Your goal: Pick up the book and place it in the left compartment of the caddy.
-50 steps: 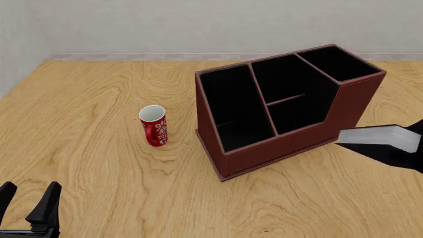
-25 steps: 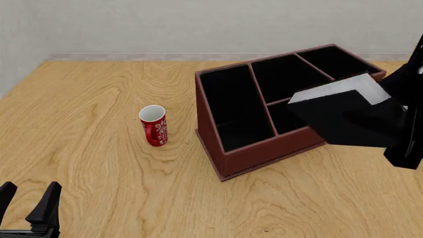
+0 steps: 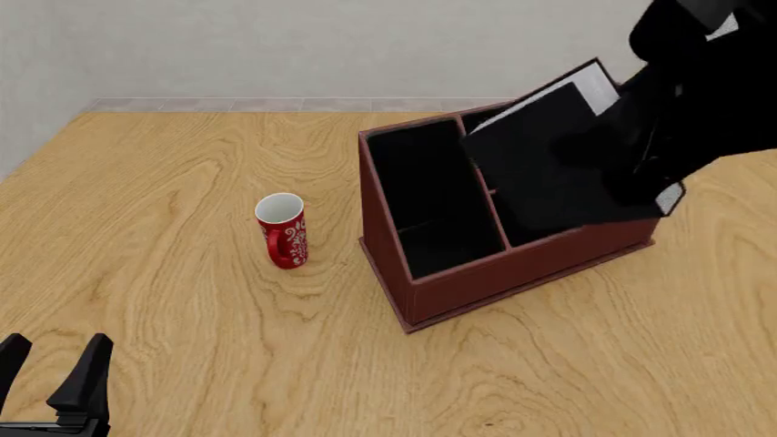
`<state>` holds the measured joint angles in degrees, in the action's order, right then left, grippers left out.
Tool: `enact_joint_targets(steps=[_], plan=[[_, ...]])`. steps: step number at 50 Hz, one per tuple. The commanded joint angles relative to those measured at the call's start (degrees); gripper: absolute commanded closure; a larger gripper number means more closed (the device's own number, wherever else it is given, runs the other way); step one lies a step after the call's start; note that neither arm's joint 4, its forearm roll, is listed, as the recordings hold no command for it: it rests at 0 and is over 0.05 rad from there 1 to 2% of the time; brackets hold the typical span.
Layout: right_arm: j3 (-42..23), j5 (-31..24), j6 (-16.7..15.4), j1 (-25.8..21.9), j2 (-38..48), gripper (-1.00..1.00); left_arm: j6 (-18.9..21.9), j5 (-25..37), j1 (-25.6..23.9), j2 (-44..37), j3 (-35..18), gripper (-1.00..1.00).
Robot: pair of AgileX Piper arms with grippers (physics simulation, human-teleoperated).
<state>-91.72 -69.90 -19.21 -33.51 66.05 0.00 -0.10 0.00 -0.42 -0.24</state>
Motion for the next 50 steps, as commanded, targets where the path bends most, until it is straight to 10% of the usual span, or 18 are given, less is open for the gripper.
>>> enact_joint_targets(steps=[1,50], plan=[[-4.89,0.0,3.9,-1.59,5.0,1.0,0.0,0.0,0.0,0.0,0.0,-1.0],[-13.64,0.0,4.75,2.46,18.93,1.0,0.0,0.0,0.0,0.0,0.0,-1.0]])
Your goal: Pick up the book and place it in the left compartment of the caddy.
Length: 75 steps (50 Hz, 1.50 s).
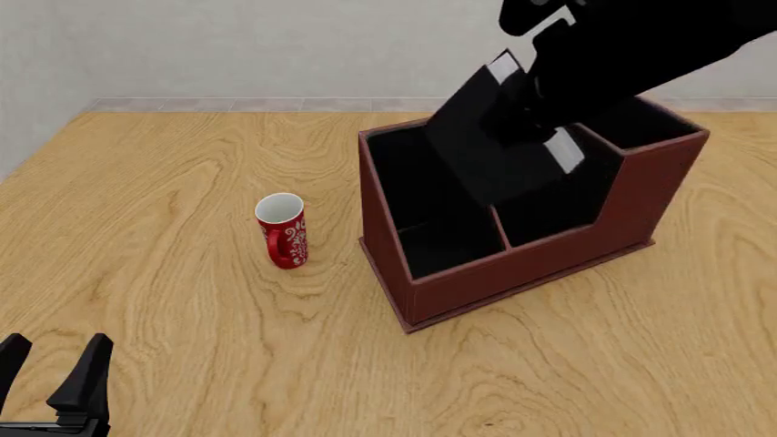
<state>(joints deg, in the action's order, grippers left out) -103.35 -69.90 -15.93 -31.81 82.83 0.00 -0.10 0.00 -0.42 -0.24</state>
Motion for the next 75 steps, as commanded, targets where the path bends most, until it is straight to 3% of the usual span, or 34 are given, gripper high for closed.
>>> enact_joint_targets(steps=[1,32,54,75], plan=[[-2.28,0.0,1.17,1.08,2.54,1.0,0.0,0.0,0.0,0.0,0.0,-1.0],[-5.79,0.16,3.73,0.18,8.32,1.0,0.0,0.0,0.0,0.0,0.0,-1.0],[0.66,6.21,4.07,1.59,9.34,1.0,0.0,0.0,0.0,0.0,0.0,-1.0],[8.61,13.35,6.56,0.88,9.64,1.0,0.0,0.0,0.0,0.0,0.0,-1.0]])
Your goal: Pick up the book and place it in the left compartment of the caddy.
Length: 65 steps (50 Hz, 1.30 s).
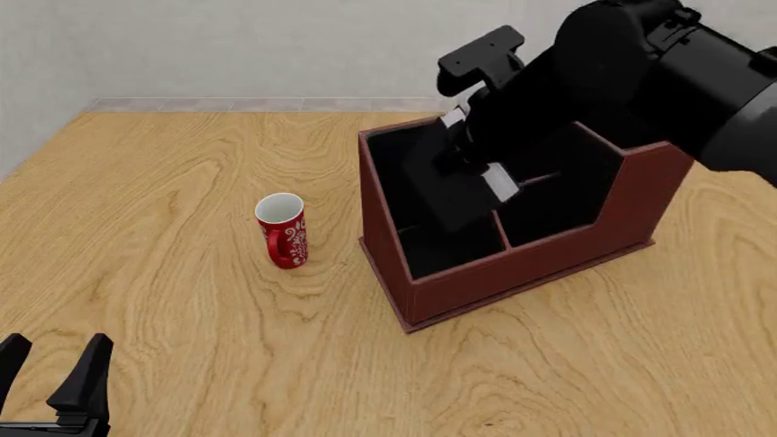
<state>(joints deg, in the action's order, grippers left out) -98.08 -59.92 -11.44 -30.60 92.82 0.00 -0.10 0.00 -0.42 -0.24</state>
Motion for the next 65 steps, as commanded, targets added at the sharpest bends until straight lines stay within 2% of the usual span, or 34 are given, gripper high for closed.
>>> enact_joint_targets(steps=[1,16,65], plan=[[3.54,3.63,2.14,-0.29,-0.29,1.0,0.0,0.0,0.0,0.0,0.0,-1.0],[8.3,7.75,3.34,-0.37,-0.2,1.0,0.0,0.0,0.0,0.0,0.0,-1.0],[9.3,13.47,3.76,0.96,6.17,1.0,0.0,0.0,0.0,0.0,0.0,-1.0]])
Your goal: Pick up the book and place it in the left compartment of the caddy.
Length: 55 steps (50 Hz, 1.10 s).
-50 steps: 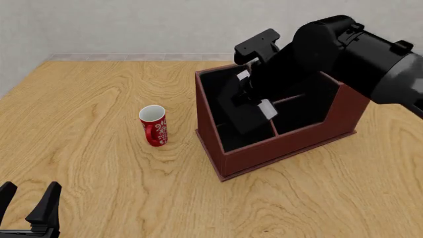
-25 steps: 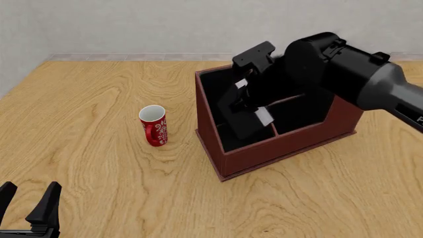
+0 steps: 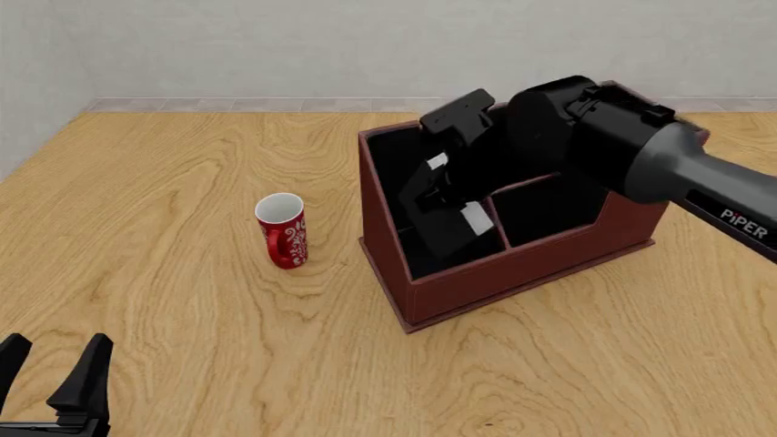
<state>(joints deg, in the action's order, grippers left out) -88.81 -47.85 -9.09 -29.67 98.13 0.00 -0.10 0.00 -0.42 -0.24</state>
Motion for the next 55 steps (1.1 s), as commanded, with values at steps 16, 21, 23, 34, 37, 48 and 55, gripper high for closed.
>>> enact_joint_targets(steps=[16,21,23,34,37,48,55], plan=[[0.09,2.18,1.55,0.44,1.65,1.0,0.0,0.0,0.0,0.0,0.0,-1.0],[0.26,2.25,1.69,0.17,1.35,1.0,0.0,0.0,0.0,0.0,0.0,-1.0],[0.3,2.25,1.83,0.08,1.21,1.0,0.0,0.0,0.0,0.0,0.0,-1.0],[0.69,2.21,1.21,0.12,0.87,-1.0,0.0,0.0,0.0,0.0,0.0,-1.0],[0.86,2.15,1.28,-0.01,0.69,-1.0,0.0,0.0,0.0,0.0,0.0,-1.0],[1.37,2.04,1.19,-0.45,0.25,-1.0,0.0,0.0,0.0,0.0,0.0,-1.0],[1.2,1.42,0.96,-0.54,-0.31,-1.0,0.0,0.0,0.0,0.0,0.0,-1.0]])
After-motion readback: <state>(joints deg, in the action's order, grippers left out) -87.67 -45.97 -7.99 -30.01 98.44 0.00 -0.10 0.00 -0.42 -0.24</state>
